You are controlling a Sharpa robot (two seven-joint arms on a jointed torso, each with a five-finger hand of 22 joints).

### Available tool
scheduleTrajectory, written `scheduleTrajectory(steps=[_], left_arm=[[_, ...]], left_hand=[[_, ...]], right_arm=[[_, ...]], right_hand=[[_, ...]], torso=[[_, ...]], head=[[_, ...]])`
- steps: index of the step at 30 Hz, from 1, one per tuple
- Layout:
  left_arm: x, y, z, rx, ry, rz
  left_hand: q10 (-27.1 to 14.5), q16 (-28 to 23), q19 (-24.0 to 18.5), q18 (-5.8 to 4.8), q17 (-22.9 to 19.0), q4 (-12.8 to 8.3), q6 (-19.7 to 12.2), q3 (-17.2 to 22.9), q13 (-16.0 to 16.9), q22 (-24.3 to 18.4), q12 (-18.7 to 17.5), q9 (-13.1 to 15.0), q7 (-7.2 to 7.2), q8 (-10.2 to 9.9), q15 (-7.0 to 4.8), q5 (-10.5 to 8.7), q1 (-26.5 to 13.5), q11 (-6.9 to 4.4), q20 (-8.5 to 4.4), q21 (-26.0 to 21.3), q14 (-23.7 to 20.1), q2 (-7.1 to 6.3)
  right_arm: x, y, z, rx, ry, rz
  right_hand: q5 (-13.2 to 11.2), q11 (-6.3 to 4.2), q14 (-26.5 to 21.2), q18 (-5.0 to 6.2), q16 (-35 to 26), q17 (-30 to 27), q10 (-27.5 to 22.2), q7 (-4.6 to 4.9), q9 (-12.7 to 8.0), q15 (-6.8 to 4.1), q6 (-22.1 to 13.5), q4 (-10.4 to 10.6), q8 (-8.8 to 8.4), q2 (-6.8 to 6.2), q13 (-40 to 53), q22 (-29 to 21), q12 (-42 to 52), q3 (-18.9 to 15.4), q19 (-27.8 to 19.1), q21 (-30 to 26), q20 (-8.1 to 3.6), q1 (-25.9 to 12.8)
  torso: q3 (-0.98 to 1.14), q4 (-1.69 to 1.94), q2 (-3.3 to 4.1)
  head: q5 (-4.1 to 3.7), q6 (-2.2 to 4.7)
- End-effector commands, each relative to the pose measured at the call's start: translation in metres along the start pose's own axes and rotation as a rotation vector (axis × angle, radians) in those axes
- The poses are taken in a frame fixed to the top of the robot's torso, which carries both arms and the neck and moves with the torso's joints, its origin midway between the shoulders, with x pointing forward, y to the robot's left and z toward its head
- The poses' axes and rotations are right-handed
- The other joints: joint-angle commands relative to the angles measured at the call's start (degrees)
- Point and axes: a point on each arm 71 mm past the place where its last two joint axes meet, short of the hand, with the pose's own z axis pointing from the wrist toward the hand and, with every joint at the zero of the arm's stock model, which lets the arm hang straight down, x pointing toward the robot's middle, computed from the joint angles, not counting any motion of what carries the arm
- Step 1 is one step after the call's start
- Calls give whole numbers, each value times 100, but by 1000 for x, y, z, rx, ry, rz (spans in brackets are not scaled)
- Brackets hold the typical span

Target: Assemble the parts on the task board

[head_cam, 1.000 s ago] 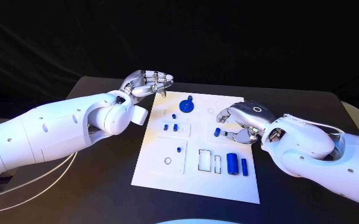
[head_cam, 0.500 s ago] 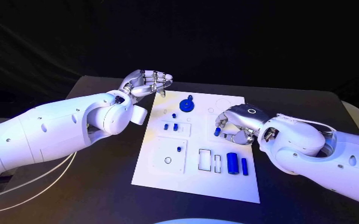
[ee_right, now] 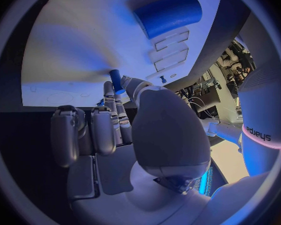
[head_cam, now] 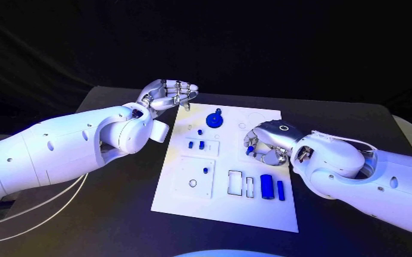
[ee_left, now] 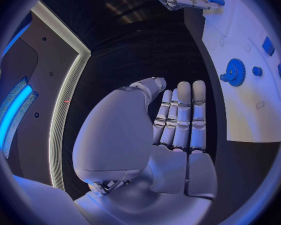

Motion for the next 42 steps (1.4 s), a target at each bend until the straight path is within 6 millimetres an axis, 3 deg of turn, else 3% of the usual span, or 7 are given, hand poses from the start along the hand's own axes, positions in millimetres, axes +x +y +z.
scheduleTrajectory(steps=[1, 10, 12, 13, 14, 27, 42], left_arm=[[2, -1, 0, 5, 15, -9], [3, -1, 0, 4, 16, -9], [3, -1, 0, 4, 16, -9], [3, -1, 0, 4, 16, -9], [3, -1, 0, 3, 16, -9], [2, -1, 1, 3, 13, -8], [4, -1, 2, 5, 16, -9]], left_hand=[[-33, -26, -25, 80, -5, -5, -2, 42, -8, 8, 24, -6, 9, 32, 14, 13, 10, -3, 4, -4, -42, -10], [-33, -26, -25, 80, -5, -5, -2, 42, -8, 8, 24, -6, 9, 32, 14, 13, 10, -3, 4, -4, -42, -10], [-33, -26, -25, 80, -5, -5, -2, 42, -8, 8, 24, -6, 9, 32, 14, 13, 10, -3, 4, -4, -42, -10], [-33, -26, -25, 80, -5, -5, -2, 42, -8, 8, 24, -6, 9, 32, 14, 13, 10, -3, 4, -4, -42, -10], [-35, -25, -27, 80, -12, -2, -1, 46, -10, 10, 30, -6, 10, 37, 15, 13, 2, -3, 5, -4, -43, -5], [-36, -25, -28, 81, -14, -3, -1, 50, -11, 10, 33, -7, 9, 38, 15, 14, 3, -3, 5, -4, -43, 0], [-37, -25, -28, 81, -16, -5, 0, 53, -12, 11, 34, -7, 9, 39, 14, 15, 5, -3, 5, -4, -43, 3]], right_arm=[[2, 1, 1, -4, 7, -5], [3, 0, 3, 6, 0, -10], [2, 0, 3, 8, -8, -11], [2, 0, 3, 8, -13, -12], [1, 0, 3, 8, -20, -12], [-12, 13, -9, -28, -119, 21], [-24, 74, -8, -196, -182, 125]], right_hand=[[6, -10, 206, -63, 35, 25, 78, -7, 20, -40, 82, 0, 45, 26, -5, 1130, 37, 53, 238, 63, -43, 67], [-44, -62, 227, -88, 66, 66, 252, -54, 79, -83, 290, -51, 153, 112, 3, 1185, 55, 160, 290, 180, -83, 129], [-68, -95, 233, -98, 75, 78, 335, -92, 123, -109, 412, -101, 232, 197, 19, 1206, 76, 207, 309, 226, -104, 183], [-105, -103, 234, -99, 77, 80, 357, -101, 135, -118, 431, -119, 248, 221, 23, 1210, 79, 224, 312, 233, -111, 199], [-359, -118, 237, -103, 79, 79, 394, -111, 162, -136, 449, -170, 277, 281, 28, 1220, 71, 302, 320, 249, -133, 239], [-378, -134, 237, -112, 73, 66, 445, -121, 197, -145, 476, -216, 315, 316, 38, 1238, 72, 364, 336, 288, -144, 254], [-364, -134, 235, -112, 65, 51, 454, -110, 217, -150, 481, -260, 332, 279, 40, 1239, 61, 381, 336, 287, -151, 258]], torso=[[6, -6, -2], [3, -6, -2], [2, -3, -6], [1, -2, -7], [1, -2, -7], [-1, -5, -15], [-2, -14, -14]], head=[[6, -6], [-2, -7], [-5, -10], [-7, -11], [-7, -11], [-6, 2], [51, -18]])
